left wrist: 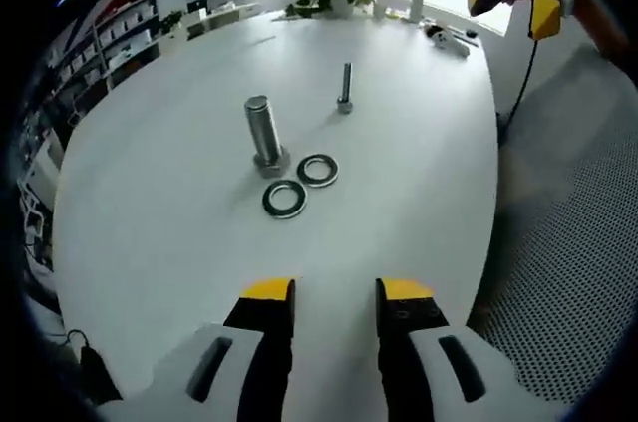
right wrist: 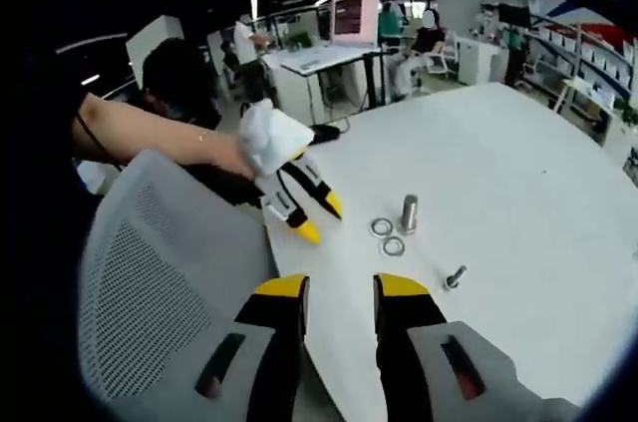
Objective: Place the washer onto the threaded stud by aligning its center hole with the stud, sliding it down to the base, and recovering from edge contact or off-axis alignment until the washer reaches the visible bottom stop.
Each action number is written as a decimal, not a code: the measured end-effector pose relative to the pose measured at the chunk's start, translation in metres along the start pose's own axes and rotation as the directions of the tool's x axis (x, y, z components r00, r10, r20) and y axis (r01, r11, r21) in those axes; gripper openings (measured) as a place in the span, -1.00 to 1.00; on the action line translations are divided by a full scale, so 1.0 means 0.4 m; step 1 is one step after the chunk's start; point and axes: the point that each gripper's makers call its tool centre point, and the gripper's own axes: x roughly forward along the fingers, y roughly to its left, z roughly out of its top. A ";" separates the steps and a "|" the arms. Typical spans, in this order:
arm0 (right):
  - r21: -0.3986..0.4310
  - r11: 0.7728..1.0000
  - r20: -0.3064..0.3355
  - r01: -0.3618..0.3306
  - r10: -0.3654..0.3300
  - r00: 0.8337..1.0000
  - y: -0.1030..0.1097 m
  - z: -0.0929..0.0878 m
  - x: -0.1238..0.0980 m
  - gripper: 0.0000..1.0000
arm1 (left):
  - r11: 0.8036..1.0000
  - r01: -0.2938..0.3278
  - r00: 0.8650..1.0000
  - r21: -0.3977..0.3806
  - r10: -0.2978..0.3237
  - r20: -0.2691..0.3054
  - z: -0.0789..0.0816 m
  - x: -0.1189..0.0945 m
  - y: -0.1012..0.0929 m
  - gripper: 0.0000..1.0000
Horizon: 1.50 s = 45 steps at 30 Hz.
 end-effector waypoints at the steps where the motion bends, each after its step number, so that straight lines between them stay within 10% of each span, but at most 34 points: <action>1: 0.012 1.000 0.008 0.002 -0.002 1.000 -0.002 0.004 -0.006 -0.45 | 1.000 -0.002 1.000 -0.003 0.002 0.012 0.003 0.002 0.003 -0.32; 23: 0.084 0.996 -0.020 -0.030 0.032 0.999 0.054 -0.111 0.022 -0.45 | 0.999 -0.038 0.995 -0.001 0.038 0.097 0.050 0.037 0.039 -0.16; 45: 0.114 0.993 0.062 0.021 -0.028 0.998 -0.001 -0.083 -0.010 -0.46 | 0.999 -0.038 0.990 -0.007 0.039 0.136 0.073 0.058 0.037 -0.11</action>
